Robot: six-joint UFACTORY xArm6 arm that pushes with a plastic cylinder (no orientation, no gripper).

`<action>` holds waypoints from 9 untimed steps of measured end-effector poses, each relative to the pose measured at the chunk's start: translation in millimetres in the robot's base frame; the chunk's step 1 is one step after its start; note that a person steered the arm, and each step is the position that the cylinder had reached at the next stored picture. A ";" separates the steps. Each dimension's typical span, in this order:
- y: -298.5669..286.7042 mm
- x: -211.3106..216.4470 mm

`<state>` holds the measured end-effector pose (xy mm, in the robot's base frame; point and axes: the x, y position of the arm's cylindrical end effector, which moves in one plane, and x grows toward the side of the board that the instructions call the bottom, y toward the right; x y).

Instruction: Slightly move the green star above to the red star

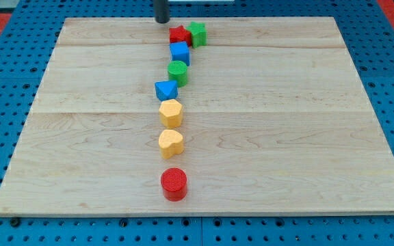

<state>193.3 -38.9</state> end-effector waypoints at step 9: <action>82.4 31.1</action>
<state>224.3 43.5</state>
